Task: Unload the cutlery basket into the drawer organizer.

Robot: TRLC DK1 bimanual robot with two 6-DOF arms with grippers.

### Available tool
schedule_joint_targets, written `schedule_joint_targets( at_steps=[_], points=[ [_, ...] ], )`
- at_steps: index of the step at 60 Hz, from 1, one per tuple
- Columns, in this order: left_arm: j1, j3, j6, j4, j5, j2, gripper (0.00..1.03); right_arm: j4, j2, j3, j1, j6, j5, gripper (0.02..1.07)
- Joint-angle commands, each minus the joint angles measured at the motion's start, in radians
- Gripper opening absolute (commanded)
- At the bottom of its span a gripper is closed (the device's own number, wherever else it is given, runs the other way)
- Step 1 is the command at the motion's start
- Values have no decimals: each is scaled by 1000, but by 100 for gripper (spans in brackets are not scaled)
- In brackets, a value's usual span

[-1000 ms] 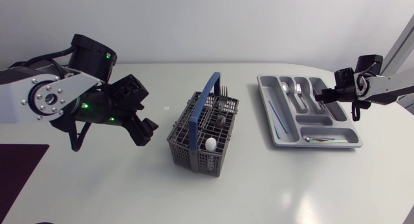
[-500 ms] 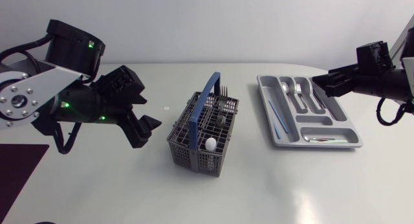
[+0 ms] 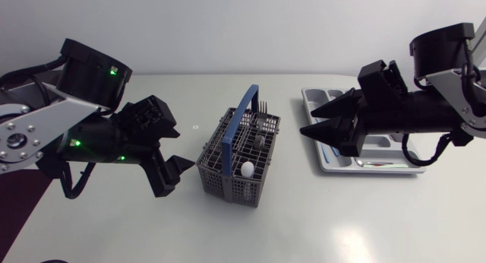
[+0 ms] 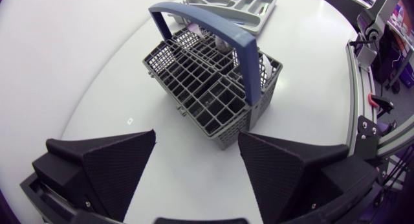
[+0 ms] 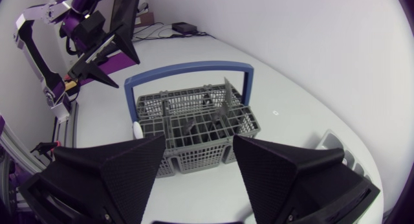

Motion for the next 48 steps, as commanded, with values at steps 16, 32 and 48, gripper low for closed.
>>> schedule_joint_targets(
  at_steps=[16,32,48],
  points=[
    [-33,-76,32,-5,0,-37,99,-76,48,36,141,-32,4,78],
    [-50,-111,45,-7,0,-50,99,-185,172,160,192,-68,8,78],
    [-76,-134,65,-7,0,-49,99,-266,296,234,238,-121,13,77]
  ],
)
